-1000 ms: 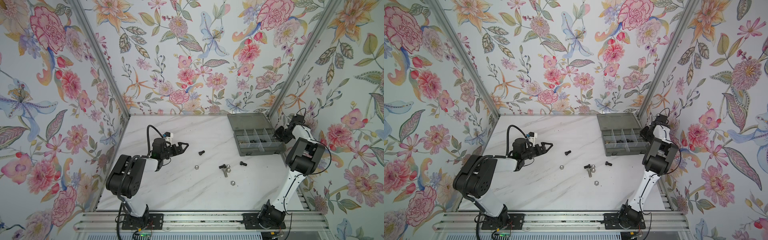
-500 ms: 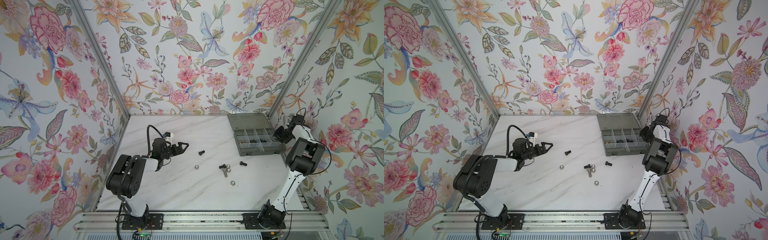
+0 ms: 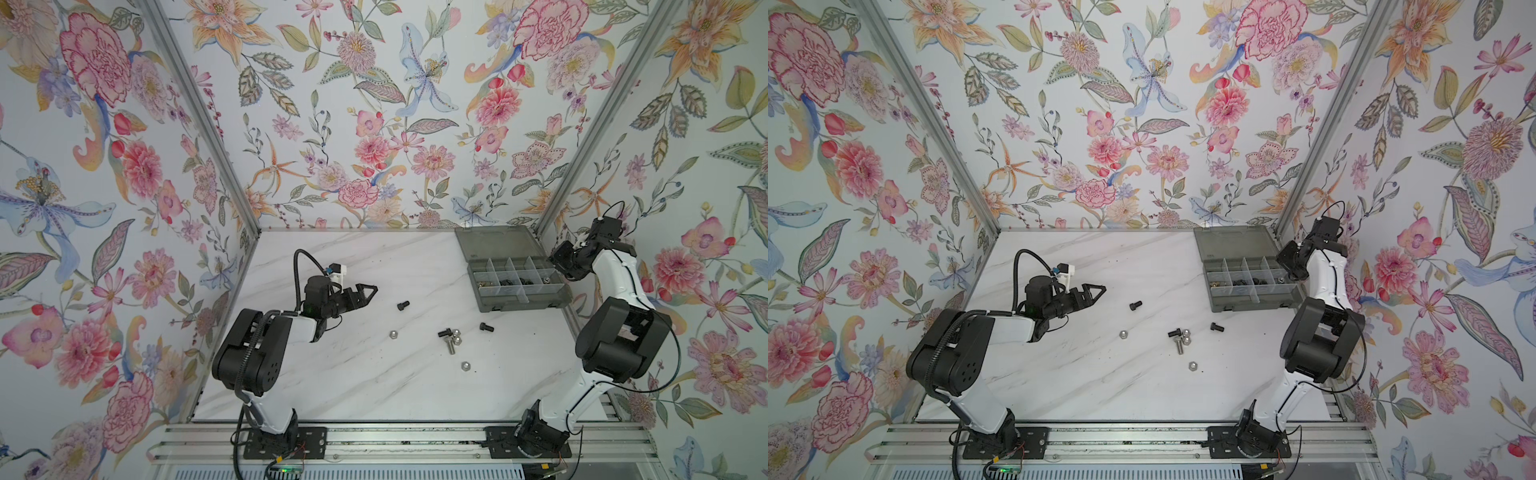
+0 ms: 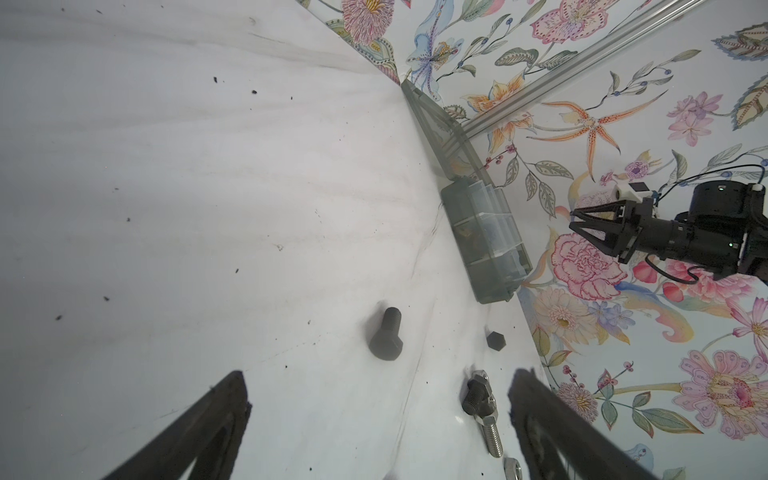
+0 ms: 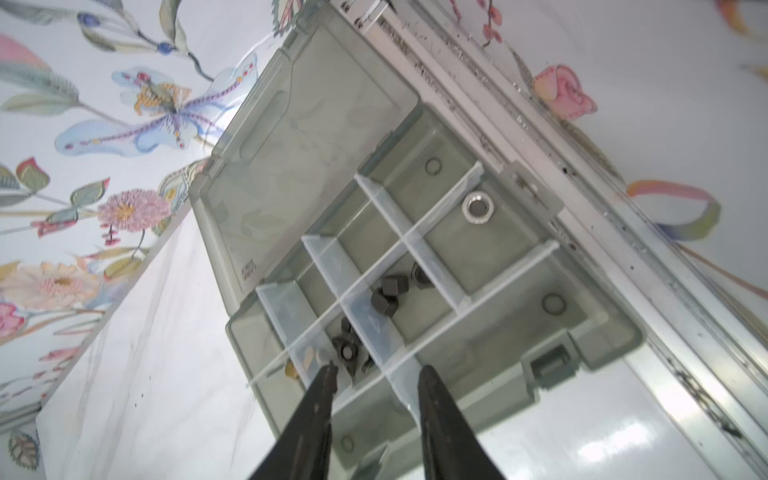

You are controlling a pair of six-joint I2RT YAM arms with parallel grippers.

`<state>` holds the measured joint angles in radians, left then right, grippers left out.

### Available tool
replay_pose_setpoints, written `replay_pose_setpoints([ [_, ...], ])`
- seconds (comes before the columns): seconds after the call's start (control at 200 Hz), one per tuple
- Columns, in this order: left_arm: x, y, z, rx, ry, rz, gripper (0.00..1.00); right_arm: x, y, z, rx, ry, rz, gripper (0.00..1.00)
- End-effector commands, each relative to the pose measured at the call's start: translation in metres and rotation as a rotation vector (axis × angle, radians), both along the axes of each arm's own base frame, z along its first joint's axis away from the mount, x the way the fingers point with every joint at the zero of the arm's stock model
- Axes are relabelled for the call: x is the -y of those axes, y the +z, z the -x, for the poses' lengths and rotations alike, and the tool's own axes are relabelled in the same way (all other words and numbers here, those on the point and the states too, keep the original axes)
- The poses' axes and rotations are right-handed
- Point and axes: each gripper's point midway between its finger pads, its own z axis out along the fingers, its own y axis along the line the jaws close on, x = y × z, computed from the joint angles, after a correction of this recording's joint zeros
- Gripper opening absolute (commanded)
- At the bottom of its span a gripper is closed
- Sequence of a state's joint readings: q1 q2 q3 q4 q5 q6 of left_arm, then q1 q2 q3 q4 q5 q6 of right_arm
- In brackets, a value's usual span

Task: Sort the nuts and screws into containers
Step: 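Move the open right gripper back over a small silver hex nut in the pile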

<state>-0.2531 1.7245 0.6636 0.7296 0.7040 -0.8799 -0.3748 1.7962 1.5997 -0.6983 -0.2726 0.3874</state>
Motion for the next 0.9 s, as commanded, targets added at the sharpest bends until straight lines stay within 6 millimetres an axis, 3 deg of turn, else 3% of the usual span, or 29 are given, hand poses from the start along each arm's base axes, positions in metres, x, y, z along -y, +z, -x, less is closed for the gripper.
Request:
replay_pose_setpoints([
  [0.0,0.006,0.001,0.002,0.017,-0.029,0.009,0.99,-0.03,-0.007,0.033,-0.065,0.066,0.002,0.37],
  [0.43,0.013,0.002,-0.005,0.011,-0.053,0.036,0.99,-0.137,-0.039,0.13,-0.205,0.183,0.083,0.41],
  [0.661,0.013,0.005,-0.009,0.003,-0.048,0.022,0.99,-0.172,-0.068,0.162,-0.282,0.224,0.108,0.42],
  [0.896,0.012,0.01,-0.013,-0.011,-0.034,0.011,0.99,-0.196,-0.096,0.189,-0.359,0.255,0.166,0.45],
])
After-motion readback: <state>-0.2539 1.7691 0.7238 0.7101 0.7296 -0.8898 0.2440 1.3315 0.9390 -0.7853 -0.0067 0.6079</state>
